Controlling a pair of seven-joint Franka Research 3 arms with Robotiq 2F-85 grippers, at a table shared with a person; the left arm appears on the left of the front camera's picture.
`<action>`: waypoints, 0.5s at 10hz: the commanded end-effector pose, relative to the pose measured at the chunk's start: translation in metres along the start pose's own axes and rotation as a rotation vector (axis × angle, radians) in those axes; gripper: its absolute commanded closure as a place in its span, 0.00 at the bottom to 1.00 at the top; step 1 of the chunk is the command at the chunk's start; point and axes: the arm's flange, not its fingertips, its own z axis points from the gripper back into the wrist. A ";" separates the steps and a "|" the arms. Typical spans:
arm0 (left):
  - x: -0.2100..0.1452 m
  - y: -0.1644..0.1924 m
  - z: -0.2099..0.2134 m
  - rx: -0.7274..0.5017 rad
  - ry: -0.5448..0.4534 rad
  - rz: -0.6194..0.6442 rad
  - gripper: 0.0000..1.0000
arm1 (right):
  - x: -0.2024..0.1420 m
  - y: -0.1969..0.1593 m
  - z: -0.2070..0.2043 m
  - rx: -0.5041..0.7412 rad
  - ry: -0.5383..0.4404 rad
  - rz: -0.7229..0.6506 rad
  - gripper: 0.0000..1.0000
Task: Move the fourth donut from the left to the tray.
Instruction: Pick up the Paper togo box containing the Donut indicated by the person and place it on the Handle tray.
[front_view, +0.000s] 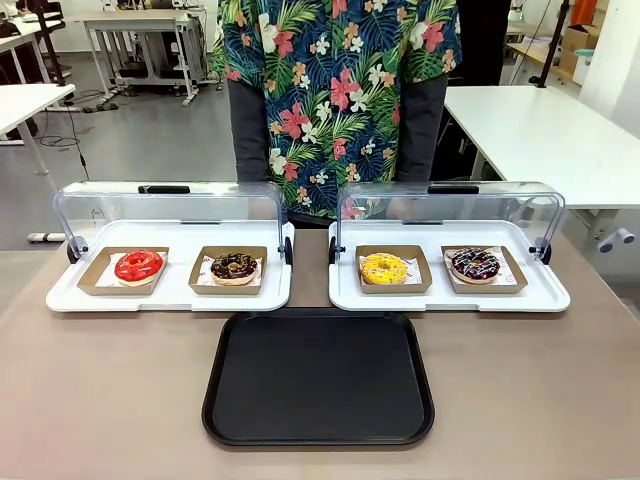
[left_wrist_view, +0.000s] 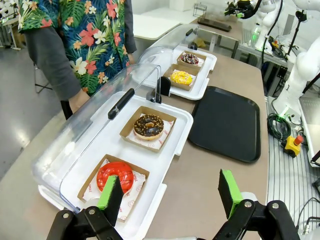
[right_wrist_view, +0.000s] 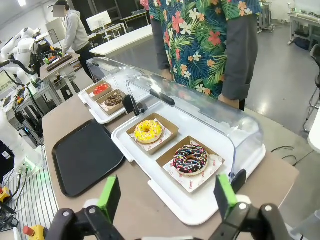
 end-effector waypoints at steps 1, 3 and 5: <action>0.001 -0.002 0.001 -0.010 0.001 -0.010 0.00 | 0.003 -0.003 -0.001 0.002 -0.026 0.028 0.00; 0.001 -0.002 0.001 -0.010 0.001 -0.010 0.00 | 0.003 -0.003 -0.001 0.002 -0.026 0.028 0.00; 0.001 -0.002 0.001 -0.010 0.001 -0.010 0.00 | 0.003 -0.003 -0.001 0.002 -0.026 0.028 0.00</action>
